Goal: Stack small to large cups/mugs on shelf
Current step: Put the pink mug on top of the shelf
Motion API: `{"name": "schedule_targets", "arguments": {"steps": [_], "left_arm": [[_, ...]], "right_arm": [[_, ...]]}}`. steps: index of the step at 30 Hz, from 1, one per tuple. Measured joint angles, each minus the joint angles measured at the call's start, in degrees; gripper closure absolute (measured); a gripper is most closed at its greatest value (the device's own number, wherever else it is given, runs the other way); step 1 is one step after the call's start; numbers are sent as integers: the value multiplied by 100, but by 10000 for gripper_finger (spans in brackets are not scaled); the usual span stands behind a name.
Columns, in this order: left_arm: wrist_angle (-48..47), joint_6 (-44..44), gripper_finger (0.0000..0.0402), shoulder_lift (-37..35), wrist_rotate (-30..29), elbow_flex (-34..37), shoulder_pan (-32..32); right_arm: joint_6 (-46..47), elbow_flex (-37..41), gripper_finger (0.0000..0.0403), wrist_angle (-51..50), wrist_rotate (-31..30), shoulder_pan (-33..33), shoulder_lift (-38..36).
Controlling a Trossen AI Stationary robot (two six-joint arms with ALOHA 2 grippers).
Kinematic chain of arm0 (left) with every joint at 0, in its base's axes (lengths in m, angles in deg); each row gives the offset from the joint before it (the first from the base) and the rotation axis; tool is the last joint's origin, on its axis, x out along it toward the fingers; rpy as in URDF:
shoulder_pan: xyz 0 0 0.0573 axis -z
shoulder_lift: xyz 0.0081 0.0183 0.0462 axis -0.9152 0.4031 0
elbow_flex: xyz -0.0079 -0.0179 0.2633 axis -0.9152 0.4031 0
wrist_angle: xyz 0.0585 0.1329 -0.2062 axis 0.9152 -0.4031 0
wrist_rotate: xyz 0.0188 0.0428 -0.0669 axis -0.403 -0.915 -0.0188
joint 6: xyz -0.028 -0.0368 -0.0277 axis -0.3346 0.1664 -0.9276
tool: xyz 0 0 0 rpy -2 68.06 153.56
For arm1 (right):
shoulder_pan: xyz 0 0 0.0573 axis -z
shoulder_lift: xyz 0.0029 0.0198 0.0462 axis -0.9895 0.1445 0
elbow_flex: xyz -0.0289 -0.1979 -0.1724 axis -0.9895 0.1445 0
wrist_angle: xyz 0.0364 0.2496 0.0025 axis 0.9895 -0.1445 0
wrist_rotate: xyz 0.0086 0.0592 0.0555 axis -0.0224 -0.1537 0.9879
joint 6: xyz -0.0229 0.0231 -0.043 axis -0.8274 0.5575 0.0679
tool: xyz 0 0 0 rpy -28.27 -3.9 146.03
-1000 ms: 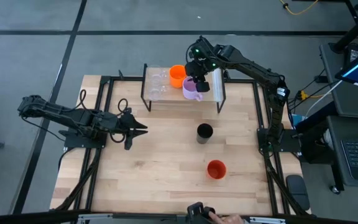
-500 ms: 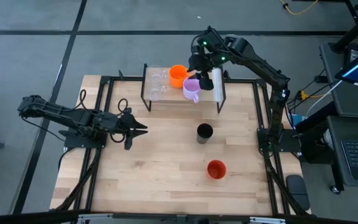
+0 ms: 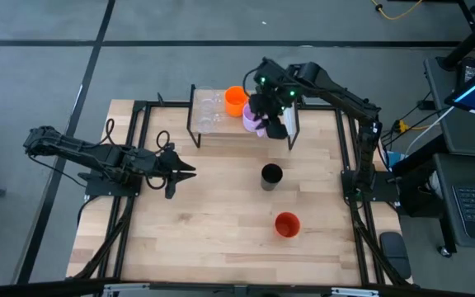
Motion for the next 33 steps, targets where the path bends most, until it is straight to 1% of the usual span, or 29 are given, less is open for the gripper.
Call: {"name": "schedule_targets", "arguments": {"steps": [3,5,7,10,13,17,21,23,27,33], "left_arm": [[0,0,312,1,0,0,0],[-2,0,312,0,1,0,0],[-3,0,312,0,0,0,1],[-4,2,312,1,1,0,1],[-4,2,312,0,0,-1,0],[-4,2,312,0,0,0,1],[-5,2,312,1,1,0,1],[-12,2,312,0,1,-1,-1],[-22,2,312,0,0,-2,1],[-22,2,312,0,0,0,-1]], "right_arm": [[93,164,256,-411,-16,-186,-7],[200,336,256,-507,-15,-370,-125],[343,539,256,-554,-15,-551,-359],[530,984,256,-438,-13,-810,-937],[759,1790,256,554,-166,-1011,-1667],[1219,3294,256,2529,-824,-1122,-2461],[2080,4641,256,4270,-1720,-1121,-2793],[2320,5114,256,4852,-2057,-1156,-2813],[2484,5602,256,5542,-2171,-1233,-2822],[2565,5945,256,5941,-2296,-1164,-2822]]}}
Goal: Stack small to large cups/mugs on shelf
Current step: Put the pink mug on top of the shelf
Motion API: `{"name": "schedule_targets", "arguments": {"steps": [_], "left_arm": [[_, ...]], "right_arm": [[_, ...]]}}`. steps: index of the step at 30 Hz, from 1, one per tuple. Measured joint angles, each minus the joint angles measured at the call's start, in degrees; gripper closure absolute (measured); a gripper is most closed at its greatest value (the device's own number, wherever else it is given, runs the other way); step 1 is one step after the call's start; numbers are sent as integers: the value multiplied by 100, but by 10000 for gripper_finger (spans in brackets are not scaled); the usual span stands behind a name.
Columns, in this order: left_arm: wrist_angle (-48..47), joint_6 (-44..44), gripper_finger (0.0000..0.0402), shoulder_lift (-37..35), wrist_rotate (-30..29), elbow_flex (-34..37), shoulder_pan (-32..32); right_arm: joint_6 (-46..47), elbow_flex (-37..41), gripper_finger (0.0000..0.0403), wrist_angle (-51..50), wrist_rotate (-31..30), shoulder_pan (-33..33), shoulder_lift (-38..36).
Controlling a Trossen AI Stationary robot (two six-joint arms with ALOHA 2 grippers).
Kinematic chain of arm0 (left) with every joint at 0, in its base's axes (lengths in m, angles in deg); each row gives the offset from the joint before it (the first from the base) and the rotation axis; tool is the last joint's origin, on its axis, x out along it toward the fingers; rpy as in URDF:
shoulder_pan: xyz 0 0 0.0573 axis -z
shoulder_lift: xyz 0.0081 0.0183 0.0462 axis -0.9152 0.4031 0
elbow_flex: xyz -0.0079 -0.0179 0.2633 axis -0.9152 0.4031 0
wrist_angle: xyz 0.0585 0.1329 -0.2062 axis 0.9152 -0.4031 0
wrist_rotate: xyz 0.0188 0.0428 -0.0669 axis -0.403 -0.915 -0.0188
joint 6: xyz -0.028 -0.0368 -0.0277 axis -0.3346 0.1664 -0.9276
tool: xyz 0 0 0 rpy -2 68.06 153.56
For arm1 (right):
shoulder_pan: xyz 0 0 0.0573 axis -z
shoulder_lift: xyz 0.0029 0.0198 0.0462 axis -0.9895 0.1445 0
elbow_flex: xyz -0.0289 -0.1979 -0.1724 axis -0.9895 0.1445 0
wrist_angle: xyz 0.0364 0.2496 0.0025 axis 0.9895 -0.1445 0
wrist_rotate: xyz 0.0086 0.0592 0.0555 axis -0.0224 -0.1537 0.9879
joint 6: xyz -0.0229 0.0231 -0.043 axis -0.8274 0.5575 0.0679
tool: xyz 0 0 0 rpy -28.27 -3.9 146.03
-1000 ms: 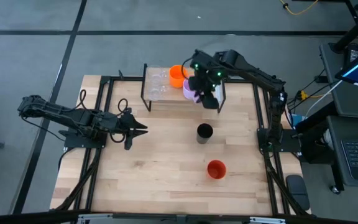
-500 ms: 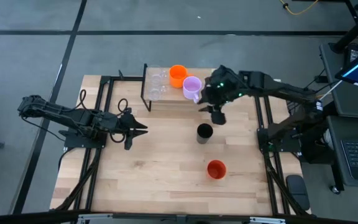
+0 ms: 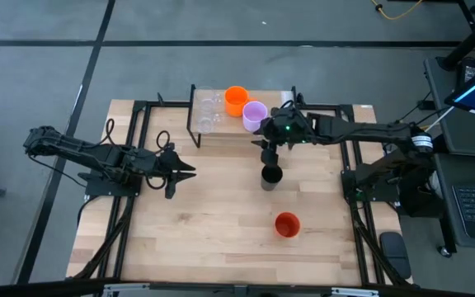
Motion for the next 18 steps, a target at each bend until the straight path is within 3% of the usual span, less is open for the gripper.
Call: {"name": "schedule_targets", "arguments": {"steps": [8,18], "left_arm": [[2,0,312,0,0,0,0],[13,-4,312,0,0,0,0]], "right_arm": [[9,166,256,-170,-495,24,4],[-119,166,256,-345,-655,142,2]]}}
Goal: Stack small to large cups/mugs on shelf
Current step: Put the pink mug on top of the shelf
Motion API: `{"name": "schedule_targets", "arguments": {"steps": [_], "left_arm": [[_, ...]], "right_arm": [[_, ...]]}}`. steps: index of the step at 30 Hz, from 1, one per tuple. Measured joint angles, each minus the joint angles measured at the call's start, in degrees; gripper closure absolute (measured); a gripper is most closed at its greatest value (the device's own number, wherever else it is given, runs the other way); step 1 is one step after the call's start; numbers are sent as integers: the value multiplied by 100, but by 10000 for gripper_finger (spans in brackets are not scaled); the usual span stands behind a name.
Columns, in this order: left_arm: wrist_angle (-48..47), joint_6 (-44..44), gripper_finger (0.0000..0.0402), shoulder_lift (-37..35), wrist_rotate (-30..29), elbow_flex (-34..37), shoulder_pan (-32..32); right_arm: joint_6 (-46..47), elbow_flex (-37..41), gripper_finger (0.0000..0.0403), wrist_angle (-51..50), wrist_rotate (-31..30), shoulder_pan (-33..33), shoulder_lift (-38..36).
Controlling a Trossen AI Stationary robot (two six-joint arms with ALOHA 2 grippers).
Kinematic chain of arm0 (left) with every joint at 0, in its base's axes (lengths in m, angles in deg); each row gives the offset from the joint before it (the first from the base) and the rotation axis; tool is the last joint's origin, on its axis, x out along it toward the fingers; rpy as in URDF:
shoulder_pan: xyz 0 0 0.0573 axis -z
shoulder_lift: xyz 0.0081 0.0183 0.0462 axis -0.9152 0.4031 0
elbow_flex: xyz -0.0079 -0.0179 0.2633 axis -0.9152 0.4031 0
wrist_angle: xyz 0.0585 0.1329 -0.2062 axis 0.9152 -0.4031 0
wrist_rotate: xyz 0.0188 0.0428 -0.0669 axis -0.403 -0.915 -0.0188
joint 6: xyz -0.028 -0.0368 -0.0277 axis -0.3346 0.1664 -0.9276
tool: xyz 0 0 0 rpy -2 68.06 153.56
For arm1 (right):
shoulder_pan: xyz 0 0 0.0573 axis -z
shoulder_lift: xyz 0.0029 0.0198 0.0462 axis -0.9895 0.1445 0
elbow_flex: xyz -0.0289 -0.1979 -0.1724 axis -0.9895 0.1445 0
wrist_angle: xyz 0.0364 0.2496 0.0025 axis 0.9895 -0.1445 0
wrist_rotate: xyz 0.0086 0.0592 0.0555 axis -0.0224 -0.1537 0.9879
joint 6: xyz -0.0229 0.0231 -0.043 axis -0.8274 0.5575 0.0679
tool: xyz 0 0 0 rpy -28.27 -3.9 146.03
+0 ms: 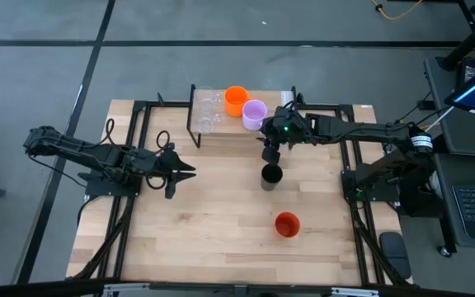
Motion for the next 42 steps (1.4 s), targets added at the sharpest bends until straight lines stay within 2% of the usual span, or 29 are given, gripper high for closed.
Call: {"name": "schedule_targets", "arguments": {"steps": [6,19,26,30,35,38,42], "left_arm": [[1,0,312,0,0,-2,1],[2,-2,312,0,0,0,1],[4,-7,312,0,0,-2,0],[4,-7,312,0,0,0,0],[4,-9,312,0,0,0,0],[4,-8,312,0,0,0,2],[9,-9,312,0,0,-2,0]], "right_arm": [[-135,-2,256,-270,-71,79,0],[-502,-2,256,-550,-878,147,0],[-751,-2,256,-602,-929,147,-25],[-772,-2,256,-641,-901,100,-271],[-765,-5,256,-573,-829,38,-940],[-772,-13,256,-461,-1189,234,-1212],[-786,-13,256,-504,-1090,699,-1188]]}}
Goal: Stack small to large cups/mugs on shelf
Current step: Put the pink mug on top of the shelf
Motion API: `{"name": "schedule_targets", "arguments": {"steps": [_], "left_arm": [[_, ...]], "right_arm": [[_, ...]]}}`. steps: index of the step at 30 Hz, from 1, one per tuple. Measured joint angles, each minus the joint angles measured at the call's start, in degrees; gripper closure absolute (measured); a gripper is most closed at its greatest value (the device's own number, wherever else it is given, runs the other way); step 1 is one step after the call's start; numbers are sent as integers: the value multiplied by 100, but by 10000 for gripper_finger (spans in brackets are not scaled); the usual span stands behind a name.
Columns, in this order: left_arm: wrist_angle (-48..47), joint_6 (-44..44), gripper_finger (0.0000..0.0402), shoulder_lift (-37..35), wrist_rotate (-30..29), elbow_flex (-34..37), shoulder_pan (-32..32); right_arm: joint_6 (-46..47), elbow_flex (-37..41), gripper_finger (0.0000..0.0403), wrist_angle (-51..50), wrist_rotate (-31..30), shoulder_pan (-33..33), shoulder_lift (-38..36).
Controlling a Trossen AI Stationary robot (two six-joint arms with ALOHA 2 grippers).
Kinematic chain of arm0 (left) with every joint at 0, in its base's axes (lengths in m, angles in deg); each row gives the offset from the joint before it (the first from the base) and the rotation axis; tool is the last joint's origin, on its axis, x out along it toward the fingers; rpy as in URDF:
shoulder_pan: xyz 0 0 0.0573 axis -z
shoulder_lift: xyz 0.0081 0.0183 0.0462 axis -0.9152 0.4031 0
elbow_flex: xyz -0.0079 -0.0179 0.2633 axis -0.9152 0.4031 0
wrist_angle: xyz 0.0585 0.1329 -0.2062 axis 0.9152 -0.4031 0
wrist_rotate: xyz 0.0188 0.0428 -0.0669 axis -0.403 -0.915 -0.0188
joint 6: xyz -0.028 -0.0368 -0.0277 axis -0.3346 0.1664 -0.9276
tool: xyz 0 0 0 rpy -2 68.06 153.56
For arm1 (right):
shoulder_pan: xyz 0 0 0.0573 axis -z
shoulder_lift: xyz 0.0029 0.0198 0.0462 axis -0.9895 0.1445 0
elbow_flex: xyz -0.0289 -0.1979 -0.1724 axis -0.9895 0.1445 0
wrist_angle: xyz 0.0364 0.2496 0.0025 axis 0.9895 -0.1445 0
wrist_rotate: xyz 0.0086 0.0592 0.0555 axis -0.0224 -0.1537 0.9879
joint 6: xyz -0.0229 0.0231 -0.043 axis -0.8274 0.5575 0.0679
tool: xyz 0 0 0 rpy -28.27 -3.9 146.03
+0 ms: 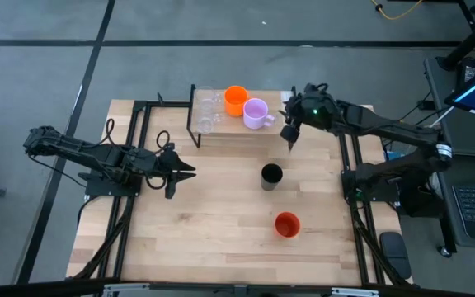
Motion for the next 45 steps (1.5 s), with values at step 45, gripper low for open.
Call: {"name": "schedule_targets", "arguments": {"steps": [45], "left_arm": [[-2,7,312,0,-42,1,2]], "right_arm": [[-297,-229,241,-11,2189,742,593]]}}
